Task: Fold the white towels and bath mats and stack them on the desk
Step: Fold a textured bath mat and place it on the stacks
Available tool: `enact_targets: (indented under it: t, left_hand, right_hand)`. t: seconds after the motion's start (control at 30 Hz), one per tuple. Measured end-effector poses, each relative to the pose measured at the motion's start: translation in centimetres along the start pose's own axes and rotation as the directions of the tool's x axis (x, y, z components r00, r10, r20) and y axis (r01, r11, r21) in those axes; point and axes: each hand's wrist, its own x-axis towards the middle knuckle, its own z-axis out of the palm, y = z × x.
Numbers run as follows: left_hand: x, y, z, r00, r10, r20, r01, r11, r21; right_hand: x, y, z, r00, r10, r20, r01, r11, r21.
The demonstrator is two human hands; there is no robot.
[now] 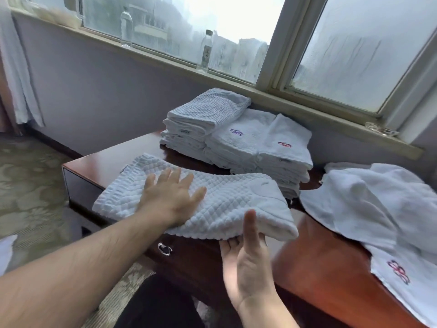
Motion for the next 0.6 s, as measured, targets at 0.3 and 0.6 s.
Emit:
enact_targets:
  t: [0.3, 0.6]
  left_hand:
    - [-1.9, 0.8, 0.3, 0.999, -0.017, 0.039, 0.019, 0.998, -0.052]
    - [-1.9, 1.1, -3.0, 0.991, 0.133, -0.016, -0.133, 0.962, -0.239]
  right_hand:
    - [3.6, 1.6, 0.5, 0.857, -0.066, -0.512, -0.038, 0.981, -0.19]
    - [3.8, -3.7, 0.6, 0.917, -0.311, -0.25, 0.182, 0.884, -0.432]
